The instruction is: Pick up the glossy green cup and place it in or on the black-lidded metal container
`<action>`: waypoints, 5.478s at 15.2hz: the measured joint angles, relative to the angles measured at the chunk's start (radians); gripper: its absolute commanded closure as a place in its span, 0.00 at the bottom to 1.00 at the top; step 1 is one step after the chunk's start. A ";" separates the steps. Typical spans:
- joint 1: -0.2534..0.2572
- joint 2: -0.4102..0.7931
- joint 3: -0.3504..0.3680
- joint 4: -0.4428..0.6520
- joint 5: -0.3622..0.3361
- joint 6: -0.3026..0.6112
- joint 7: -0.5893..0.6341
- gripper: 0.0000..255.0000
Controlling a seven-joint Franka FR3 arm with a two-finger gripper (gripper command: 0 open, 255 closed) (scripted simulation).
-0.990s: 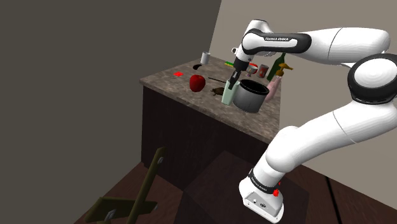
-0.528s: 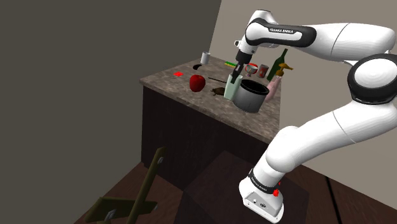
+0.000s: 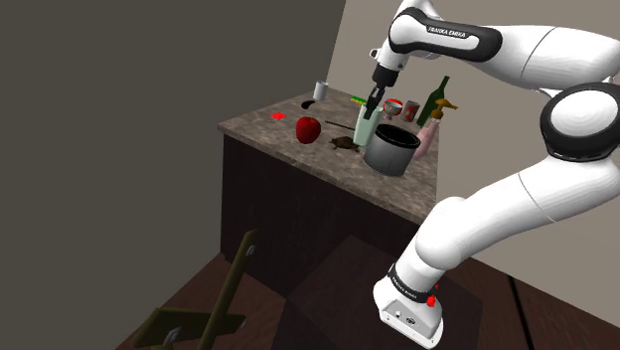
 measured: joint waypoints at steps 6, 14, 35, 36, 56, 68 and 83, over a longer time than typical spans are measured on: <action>0.005 0.021 0.003 0.096 0.008 -0.076 -0.005 1.00; 0.012 0.057 0.006 0.240 0.021 -0.184 -0.013 1.00; -0.040 0.229 -0.201 0.722 0.042 -0.489 -0.309 1.00; -0.047 0.244 -0.224 0.750 0.048 -0.502 -0.340 1.00; -0.079 0.072 -0.195 0.354 -0.031 -0.260 -0.315 1.00; -0.089 0.029 -0.191 0.234 -0.049 -0.179 -0.303 1.00; -0.076 0.087 -0.200 0.414 -0.026 -0.304 -0.326 0.00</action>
